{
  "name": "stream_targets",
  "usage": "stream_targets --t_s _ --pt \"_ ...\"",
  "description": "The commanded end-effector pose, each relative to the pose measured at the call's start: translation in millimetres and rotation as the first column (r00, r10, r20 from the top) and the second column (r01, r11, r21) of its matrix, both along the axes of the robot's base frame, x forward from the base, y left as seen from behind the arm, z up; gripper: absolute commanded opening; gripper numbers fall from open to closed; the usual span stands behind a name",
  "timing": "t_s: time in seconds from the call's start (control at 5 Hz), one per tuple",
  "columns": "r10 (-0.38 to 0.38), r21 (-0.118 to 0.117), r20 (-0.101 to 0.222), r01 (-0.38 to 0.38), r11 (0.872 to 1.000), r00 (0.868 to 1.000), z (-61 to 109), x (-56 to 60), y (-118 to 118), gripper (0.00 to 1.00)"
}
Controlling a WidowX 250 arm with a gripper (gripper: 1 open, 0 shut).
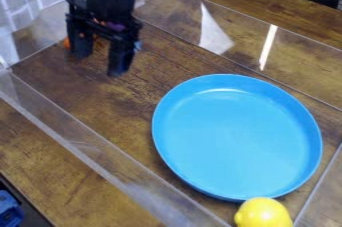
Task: Put the carrot on the blue tray
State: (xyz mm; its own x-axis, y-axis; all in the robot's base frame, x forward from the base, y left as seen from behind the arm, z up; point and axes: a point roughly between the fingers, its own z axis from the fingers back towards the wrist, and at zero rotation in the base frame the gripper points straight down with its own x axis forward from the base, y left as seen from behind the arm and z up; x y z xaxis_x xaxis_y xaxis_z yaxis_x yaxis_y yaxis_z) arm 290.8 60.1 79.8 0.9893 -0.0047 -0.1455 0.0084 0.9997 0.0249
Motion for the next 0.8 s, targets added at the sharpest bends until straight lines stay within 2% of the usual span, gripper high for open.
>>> stream_targets --t_s 0.0,0.2,0.6 --pt "-0.037 0.021 0.063 0.036 0.999 0.997 18.5 24.7 35 1.0" --pt "-0.102 0.029 0.074 0.1 0.995 0.992 8.8 39.1 59 1.0" --pt "-0.195 0.052 0.093 0.19 0.98 0.977 -14.3 69.6 92 1.0"
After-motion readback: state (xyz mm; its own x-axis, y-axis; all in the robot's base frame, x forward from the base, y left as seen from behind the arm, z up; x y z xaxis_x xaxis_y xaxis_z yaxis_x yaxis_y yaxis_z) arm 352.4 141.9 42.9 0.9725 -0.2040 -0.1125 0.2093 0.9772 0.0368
